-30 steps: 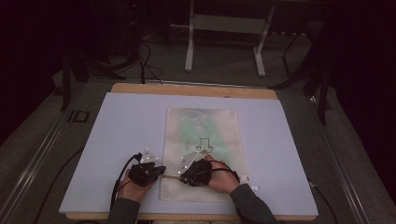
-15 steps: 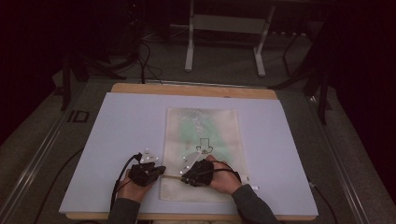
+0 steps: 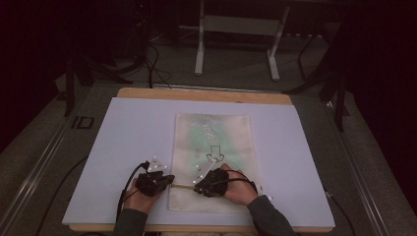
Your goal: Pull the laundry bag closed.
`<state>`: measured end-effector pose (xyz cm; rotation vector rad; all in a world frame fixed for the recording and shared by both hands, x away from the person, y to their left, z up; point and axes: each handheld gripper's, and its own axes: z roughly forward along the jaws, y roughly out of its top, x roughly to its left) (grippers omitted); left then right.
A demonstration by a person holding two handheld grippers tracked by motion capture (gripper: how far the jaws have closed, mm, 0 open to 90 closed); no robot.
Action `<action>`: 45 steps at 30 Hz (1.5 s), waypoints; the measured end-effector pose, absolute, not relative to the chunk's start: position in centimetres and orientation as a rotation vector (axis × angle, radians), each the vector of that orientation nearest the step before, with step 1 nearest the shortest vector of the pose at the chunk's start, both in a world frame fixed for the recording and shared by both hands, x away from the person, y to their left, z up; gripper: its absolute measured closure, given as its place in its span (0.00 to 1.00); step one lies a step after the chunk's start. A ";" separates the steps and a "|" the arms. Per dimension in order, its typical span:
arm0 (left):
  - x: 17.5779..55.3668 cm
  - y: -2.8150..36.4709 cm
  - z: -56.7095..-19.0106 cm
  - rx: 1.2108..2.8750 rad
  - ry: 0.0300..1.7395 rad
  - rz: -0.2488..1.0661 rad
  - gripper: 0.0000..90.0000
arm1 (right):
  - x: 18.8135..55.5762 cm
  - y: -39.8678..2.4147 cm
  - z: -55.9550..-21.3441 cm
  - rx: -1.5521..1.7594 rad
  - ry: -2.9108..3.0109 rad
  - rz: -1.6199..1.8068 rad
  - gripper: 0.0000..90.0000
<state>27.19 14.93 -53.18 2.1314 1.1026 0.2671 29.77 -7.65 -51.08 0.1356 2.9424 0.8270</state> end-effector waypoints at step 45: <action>27.1 14.9 -53.2 2.128 1.107 0.272 0.99 | 29.4 -11.2 -51.0 0.203 2.941 0.767 0.92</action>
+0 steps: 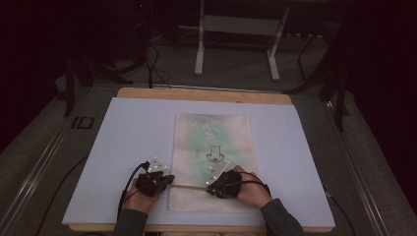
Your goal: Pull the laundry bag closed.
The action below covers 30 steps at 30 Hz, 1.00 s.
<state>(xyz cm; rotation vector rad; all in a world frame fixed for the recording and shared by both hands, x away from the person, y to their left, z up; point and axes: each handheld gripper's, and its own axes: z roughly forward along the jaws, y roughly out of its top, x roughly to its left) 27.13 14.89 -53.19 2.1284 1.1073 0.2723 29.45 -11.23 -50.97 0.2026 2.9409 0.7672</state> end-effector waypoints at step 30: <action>27.1 14.8 -53.2 2.130 1.111 0.275 0.99 | 29.1 -13.1 -51.0 0.239 2.929 0.771 0.92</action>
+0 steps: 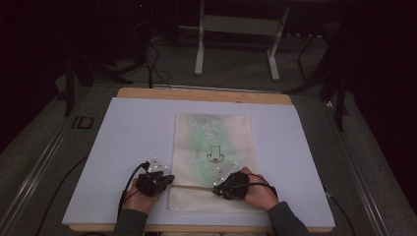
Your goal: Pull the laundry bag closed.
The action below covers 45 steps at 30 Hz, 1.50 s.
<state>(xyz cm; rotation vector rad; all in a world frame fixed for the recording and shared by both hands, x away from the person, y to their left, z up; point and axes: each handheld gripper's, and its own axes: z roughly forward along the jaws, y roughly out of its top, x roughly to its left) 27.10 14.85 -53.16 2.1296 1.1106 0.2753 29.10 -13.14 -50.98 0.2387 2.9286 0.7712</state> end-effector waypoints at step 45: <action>27.1 14.9 -53.2 2.129 1.114 0.271 0.99 | 29.3 -16.9 -50.5 0.315 2.918 0.762 0.92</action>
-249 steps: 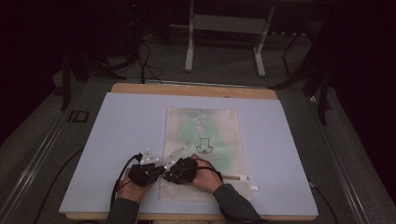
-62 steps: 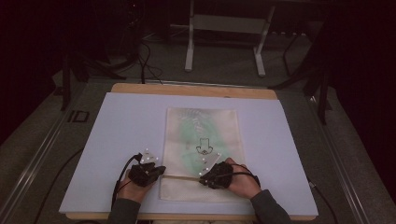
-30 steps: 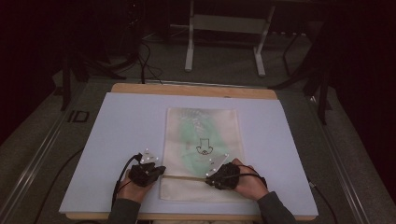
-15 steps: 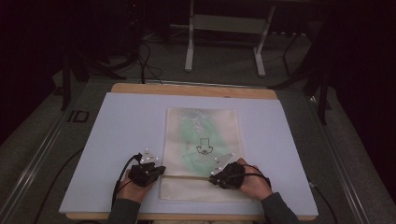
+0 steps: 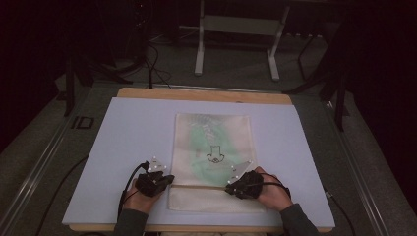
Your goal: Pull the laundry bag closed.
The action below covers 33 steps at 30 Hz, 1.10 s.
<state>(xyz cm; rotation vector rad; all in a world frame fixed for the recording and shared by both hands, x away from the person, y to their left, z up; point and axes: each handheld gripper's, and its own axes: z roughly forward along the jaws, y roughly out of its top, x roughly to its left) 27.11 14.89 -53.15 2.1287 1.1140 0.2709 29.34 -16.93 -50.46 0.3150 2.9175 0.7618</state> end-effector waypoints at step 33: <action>27.2 14.9 -53.1 2.130 1.115 0.263 0.99 | 29.2 -21.6 -49.9 0.446 2.883 0.774 0.92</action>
